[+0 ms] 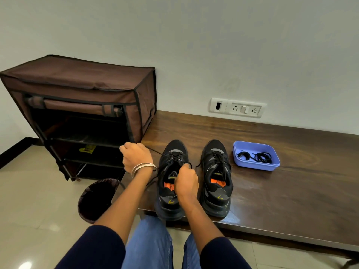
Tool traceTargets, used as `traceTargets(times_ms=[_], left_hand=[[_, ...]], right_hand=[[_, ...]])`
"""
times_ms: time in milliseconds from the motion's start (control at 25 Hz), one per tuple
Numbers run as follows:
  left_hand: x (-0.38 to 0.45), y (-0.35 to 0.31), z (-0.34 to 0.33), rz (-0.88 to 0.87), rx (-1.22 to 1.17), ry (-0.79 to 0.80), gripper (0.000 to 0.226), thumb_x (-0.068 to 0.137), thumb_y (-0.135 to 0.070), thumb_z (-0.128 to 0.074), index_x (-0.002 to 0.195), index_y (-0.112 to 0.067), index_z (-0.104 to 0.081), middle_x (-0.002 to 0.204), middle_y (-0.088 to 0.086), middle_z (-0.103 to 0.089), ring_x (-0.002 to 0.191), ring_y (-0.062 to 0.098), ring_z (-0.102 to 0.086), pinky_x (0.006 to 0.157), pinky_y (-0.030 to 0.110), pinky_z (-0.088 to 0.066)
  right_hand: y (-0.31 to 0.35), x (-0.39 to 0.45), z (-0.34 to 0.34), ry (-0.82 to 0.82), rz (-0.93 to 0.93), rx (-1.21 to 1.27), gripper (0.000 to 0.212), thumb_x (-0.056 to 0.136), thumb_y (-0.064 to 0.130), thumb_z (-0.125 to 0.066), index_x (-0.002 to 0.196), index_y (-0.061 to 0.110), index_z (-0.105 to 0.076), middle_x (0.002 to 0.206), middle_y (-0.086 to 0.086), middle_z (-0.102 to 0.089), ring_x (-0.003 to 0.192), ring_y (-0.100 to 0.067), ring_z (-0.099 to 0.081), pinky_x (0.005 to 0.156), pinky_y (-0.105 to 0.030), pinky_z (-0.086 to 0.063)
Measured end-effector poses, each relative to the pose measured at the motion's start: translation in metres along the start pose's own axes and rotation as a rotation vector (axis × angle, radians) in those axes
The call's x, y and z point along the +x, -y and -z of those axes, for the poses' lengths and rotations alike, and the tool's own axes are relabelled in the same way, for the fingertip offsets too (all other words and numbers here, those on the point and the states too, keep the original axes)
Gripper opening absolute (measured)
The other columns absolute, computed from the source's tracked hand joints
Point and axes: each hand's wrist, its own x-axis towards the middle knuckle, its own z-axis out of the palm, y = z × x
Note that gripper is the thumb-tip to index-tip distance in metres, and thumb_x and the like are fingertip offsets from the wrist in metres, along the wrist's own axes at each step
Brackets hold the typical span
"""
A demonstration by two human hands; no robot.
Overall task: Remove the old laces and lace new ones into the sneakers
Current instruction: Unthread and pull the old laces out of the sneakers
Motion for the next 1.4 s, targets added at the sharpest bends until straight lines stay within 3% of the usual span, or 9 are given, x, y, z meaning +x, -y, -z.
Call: traceTargets(times_ms=[120, 320, 520, 680, 840, 960, 1040, 1160, 1400], left_hand=[[0.008, 0.009, -0.001, -0.158, 0.089, 0.039, 0.028, 0.091, -0.015, -0.053, 0.119, -0.011, -0.052, 0.126, 0.016, -0.049, 0.115, 0.041, -0.047, 0.087, 0.052, -0.042], [-0.014, 0.015, -0.028, -0.808, 0.393, 0.379, 0.02, 0.09, -0.036, -0.054, 0.103, -0.032, -0.068, 0.12, -0.01, -0.049, 0.116, 0.02, -0.04, 0.091, 0.041, -0.033], [-0.021, 0.011, -0.049, -0.983, 0.715, 0.394, 0.02, 0.094, -0.02, -0.051, 0.105, -0.025, -0.067, 0.115, -0.006, -0.056, 0.11, 0.022, -0.052, 0.091, 0.045, -0.037], [-0.016, 0.013, -0.051, -0.733, 0.412, 0.386, 0.024, 0.091, -0.028, -0.046, 0.091, -0.016, -0.067, 0.103, 0.002, -0.064, 0.093, 0.029, -0.061, 0.08, 0.041, -0.045], [0.006, 0.01, -0.041, -0.012, -0.254, 0.291, 0.028, 0.088, -0.02, -0.045, 0.084, 0.0, -0.065, 0.093, 0.018, -0.066, 0.092, 0.037, -0.063, 0.078, 0.042, -0.05], [0.006, 0.002, -0.036, 0.407, -0.961, 0.479, 0.027, 0.094, -0.013, -0.039, 0.07, -0.006, -0.051, 0.066, 0.006, -0.059, 0.062, 0.022, -0.064, 0.067, 0.039, -0.054], [-0.003, 0.002, -0.04, 0.407, -1.037, 0.535, 0.028, 0.098, -0.013, -0.038, 0.071, -0.009, -0.044, 0.055, 0.002, -0.05, 0.043, 0.013, -0.052, 0.054, 0.033, -0.052], [-0.01, 0.01, -0.053, 0.295, -0.952, 0.507, 0.023, 0.099, -0.013, -0.038, 0.076, -0.012, -0.039, 0.06, 0.001, -0.04, 0.037, 0.007, -0.035, 0.04, 0.025, -0.039], [-0.009, 0.015, -0.059, 0.583, -1.049, 0.389, 0.03, 0.098, -0.004, -0.028, 0.07, -0.012, -0.034, 0.062, 0.002, -0.027, 0.03, 0.008, -0.019, 0.033, 0.016, -0.018]], right_hand=[[0.002, 0.0, 0.001, -0.001, -0.003, 0.017, 0.024, 0.097, 0.008, -0.046, 0.12, 0.002, -0.049, 0.117, -0.016, -0.062, 0.109, -0.031, -0.061, 0.081, -0.037, -0.052], [0.001, -0.001, 0.001, 0.015, 0.009, 0.008, 0.024, 0.098, 0.01, -0.043, 0.12, 0.002, -0.048, 0.118, -0.017, -0.061, 0.11, -0.033, -0.059, 0.08, -0.039, -0.05], [0.0, 0.0, 0.0, 0.006, 0.02, 0.0, 0.023, 0.098, 0.007, -0.038, 0.118, 0.002, -0.049, 0.116, -0.017, -0.061, 0.108, -0.034, -0.059, 0.078, -0.039, -0.049], [-0.001, 0.0, 0.001, 0.002, 0.02, -0.001, 0.023, 0.098, 0.008, -0.041, 0.118, 0.002, -0.049, 0.117, -0.017, -0.061, 0.11, -0.034, -0.059, 0.08, -0.039, -0.049], [-0.001, -0.001, -0.001, -0.013, 0.024, -0.008, 0.022, 0.097, 0.005, -0.043, 0.118, 0.003, -0.05, 0.114, -0.017, -0.063, 0.108, -0.034, -0.06, 0.081, -0.04, -0.051], [0.0, -0.001, -0.001, 0.002, 0.034, -0.009, 0.022, 0.096, 0.006, -0.046, 0.118, 0.003, -0.05, 0.114, -0.016, -0.063, 0.108, -0.033, -0.061, 0.081, -0.041, -0.052], [0.001, -0.001, 0.0, 0.003, 0.028, -0.003, 0.023, 0.096, 0.006, -0.047, 0.119, 0.004, -0.049, 0.115, -0.016, -0.062, 0.108, -0.033, -0.06, 0.081, -0.04, -0.052], [0.001, -0.002, 0.0, 0.005, 0.031, -0.013, 0.023, 0.096, 0.007, -0.046, 0.119, 0.004, -0.049, 0.116, -0.016, -0.062, 0.109, -0.033, -0.06, 0.081, -0.04, -0.051], [-0.001, 0.0, -0.001, 0.012, 0.044, -0.04, 0.023, 0.097, 0.007, -0.044, 0.119, 0.004, -0.049, 0.116, -0.016, -0.062, 0.108, -0.032, -0.061, 0.079, -0.038, -0.051]])
